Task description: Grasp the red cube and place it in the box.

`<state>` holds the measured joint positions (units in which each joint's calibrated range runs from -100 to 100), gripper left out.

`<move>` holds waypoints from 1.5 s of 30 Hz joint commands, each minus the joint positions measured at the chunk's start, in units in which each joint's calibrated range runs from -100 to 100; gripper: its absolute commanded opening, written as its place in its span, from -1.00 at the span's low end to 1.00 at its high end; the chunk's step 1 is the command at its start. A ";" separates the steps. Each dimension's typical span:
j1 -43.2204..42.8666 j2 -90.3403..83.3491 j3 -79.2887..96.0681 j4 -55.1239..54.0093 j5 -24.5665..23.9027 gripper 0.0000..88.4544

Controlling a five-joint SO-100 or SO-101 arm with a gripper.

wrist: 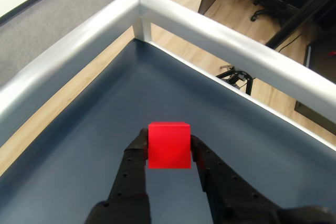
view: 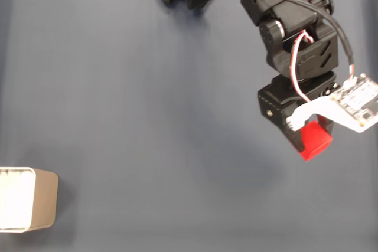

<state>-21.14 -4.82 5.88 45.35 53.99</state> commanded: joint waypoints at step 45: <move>33.93 4.73 -22.57 2.11 -0.05 -0.93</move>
<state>10.98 0.04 -12.66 47.33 54.09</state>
